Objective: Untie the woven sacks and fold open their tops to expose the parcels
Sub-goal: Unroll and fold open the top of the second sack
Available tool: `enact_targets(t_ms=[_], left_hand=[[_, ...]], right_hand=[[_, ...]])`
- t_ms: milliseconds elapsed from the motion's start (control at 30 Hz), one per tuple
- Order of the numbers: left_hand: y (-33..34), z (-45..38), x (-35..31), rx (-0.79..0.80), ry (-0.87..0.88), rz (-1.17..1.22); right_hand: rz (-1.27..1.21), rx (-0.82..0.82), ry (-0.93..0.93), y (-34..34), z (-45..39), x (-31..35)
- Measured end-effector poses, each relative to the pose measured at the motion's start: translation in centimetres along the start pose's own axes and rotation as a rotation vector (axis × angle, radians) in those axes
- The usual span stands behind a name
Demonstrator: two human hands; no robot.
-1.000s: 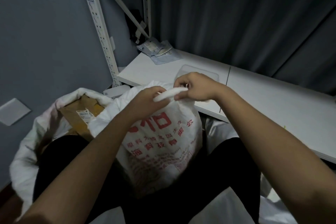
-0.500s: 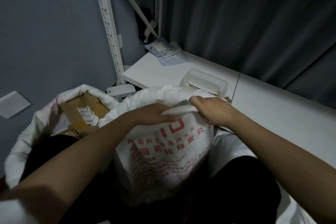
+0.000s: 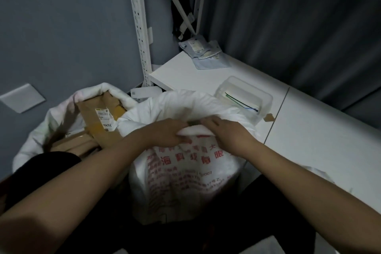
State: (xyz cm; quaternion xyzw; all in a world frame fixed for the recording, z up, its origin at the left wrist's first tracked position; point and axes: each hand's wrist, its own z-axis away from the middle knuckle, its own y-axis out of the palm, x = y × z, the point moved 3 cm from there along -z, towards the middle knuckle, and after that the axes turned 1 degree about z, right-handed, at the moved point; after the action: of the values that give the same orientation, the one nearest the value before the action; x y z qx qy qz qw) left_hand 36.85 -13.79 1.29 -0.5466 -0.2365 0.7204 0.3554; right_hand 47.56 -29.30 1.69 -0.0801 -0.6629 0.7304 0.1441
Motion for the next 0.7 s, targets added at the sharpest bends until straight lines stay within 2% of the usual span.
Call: enact_targets(t_ms=[133, 200, 333, 400, 433, 533, 567, 633, 700], left_hand=[[0.6, 0.0, -0.2, -0.189, 0.100, -0.502], [0.8, 0.2, -0.8, -0.218, 0.160, -0.580], [-1.0, 1.7, -1.6, -0.189, 0.163, -0.390], [-2.5, 2.2, -1.9, -0.280, 0.207, -0.453], [-2.8, 2.2, -1.7, -0.290, 0.203, -0.509], [-1.7, 1.7, -1.3, -0.159, 0.142, -0.600], [-1.1, 1.5, -1.1, -0.132, 0.133, -0.603], [-0.3, 1.3, -1.0, -0.121, 0.132, -0.553], [0.0, 1.5, -1.1, -0.130, 0.142, -0.416]], right_hand=[[-0.093, 0.033, 0.018, 0.9, 1.9, 0.0], [-0.162, 0.042, 0.026, 0.5, 2.6, -0.3], [-0.358, -0.020, 0.065, -2.0, 3.7, 0.4], [-0.539, -0.125, 0.105, -3.5, 4.0, 1.0], [-0.575, -0.117, 0.119, -4.0, 4.1, 1.5], [-0.476, 0.204, 0.207, -3.1, 3.8, 2.4], [-0.491, 0.262, 0.255, -2.8, 3.7, 2.6], [-0.572, 0.194, 0.301, -2.3, 3.7, 2.5], [-0.438, 0.010, 0.256, -2.0, 4.2, 2.4]])
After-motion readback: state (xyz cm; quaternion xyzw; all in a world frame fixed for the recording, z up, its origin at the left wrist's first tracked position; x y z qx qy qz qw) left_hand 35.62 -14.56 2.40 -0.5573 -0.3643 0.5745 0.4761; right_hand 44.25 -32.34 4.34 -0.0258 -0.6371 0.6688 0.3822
